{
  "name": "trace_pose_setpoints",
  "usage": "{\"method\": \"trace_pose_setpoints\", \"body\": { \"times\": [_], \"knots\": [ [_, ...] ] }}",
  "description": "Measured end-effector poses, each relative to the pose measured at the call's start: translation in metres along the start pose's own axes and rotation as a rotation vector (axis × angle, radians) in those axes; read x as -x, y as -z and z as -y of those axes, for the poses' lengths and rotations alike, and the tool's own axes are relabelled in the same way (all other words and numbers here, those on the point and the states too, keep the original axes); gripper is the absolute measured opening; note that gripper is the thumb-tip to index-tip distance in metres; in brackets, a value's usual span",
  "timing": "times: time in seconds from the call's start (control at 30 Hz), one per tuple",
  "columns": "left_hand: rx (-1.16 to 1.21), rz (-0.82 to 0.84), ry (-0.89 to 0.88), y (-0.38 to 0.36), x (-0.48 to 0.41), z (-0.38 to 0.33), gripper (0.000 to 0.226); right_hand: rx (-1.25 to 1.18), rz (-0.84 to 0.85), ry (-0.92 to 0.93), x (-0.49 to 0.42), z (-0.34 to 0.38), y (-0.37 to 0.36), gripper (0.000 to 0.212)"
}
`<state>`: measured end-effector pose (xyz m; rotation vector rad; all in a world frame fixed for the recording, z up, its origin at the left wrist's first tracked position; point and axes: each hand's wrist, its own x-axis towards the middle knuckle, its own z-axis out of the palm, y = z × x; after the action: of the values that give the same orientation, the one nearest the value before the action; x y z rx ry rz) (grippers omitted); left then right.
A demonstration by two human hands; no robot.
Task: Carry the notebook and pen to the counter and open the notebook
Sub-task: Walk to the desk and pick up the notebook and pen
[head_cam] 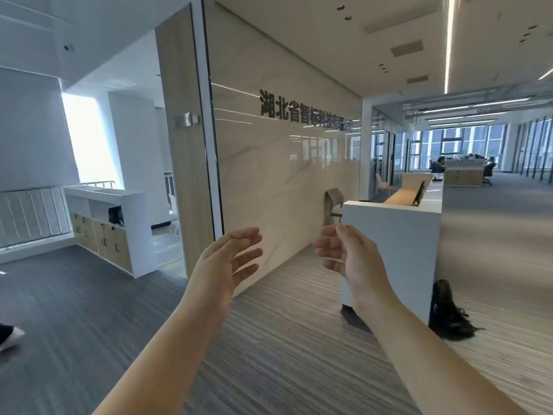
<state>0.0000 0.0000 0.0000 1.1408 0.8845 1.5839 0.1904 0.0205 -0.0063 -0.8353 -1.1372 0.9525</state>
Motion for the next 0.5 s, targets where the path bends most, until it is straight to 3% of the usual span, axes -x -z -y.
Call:
{"method": "trace_pose_setpoints", "body": {
  "times": [0.5],
  "knots": [
    [0.01, 0.055, -0.013, 0.046, -0.371, 0.078, 0.026, -0.039, -0.088, 0.001, -0.334, -0.143, -0.097, 0.03]
  ]
}}
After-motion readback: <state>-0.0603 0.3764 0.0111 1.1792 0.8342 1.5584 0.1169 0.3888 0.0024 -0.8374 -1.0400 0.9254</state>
